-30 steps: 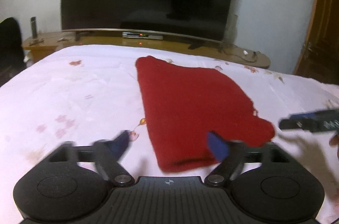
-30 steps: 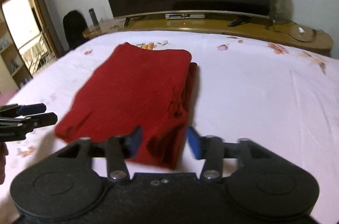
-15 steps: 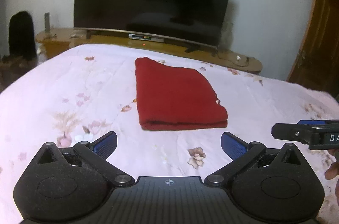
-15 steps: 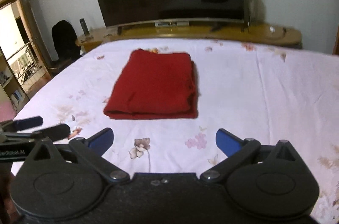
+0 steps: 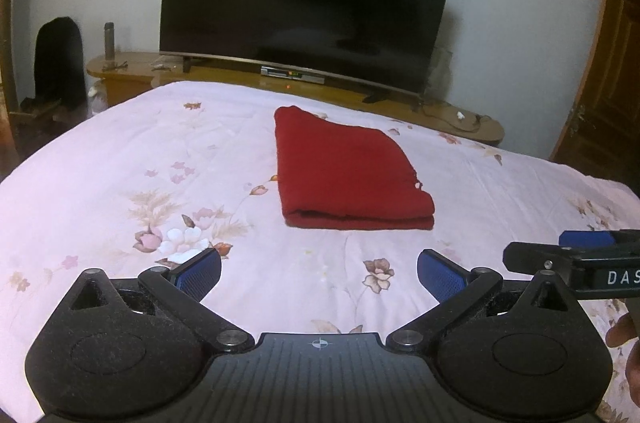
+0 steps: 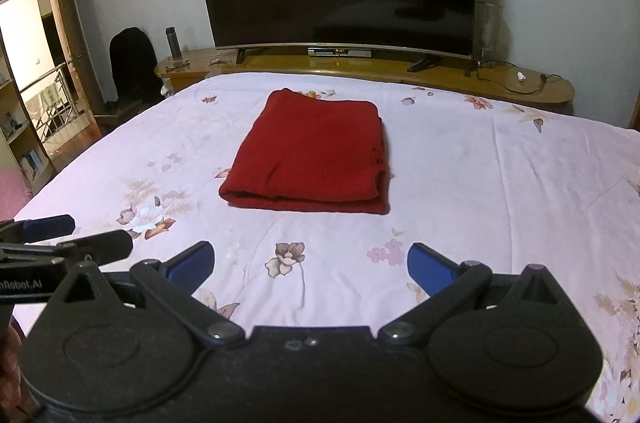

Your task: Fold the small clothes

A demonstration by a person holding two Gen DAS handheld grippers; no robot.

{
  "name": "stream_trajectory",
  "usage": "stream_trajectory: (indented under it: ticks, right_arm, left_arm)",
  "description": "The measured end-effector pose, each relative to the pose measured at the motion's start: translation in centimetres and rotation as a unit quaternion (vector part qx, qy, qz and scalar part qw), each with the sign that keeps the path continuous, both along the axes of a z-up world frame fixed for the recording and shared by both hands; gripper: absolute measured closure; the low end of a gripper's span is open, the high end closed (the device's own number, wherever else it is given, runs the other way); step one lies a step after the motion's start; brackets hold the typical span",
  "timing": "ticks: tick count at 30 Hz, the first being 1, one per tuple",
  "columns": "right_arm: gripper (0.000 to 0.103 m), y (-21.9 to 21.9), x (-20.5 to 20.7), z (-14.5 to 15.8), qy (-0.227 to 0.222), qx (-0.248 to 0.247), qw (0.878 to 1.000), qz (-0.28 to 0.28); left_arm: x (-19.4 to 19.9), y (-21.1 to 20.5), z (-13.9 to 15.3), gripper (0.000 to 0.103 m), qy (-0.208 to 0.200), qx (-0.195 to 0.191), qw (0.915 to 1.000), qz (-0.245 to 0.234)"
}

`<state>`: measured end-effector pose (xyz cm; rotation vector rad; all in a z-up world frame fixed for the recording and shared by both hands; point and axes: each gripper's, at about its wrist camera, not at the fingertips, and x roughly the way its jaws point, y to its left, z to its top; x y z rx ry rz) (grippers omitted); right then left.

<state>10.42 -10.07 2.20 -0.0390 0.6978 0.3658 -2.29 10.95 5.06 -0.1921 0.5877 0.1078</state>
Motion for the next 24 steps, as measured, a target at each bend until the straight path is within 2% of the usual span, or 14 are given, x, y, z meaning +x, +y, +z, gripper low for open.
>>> stream_trajectory:
  ticks: [24]
  right_arm:
    - [0.001, -2.9, -0.7, 0.7, -0.015, 0.011, 1.0, -0.025]
  left_arm:
    - [1.0, -2.4, 0.6, 0.0, -0.012, 0.012, 0.9996, -0.023]
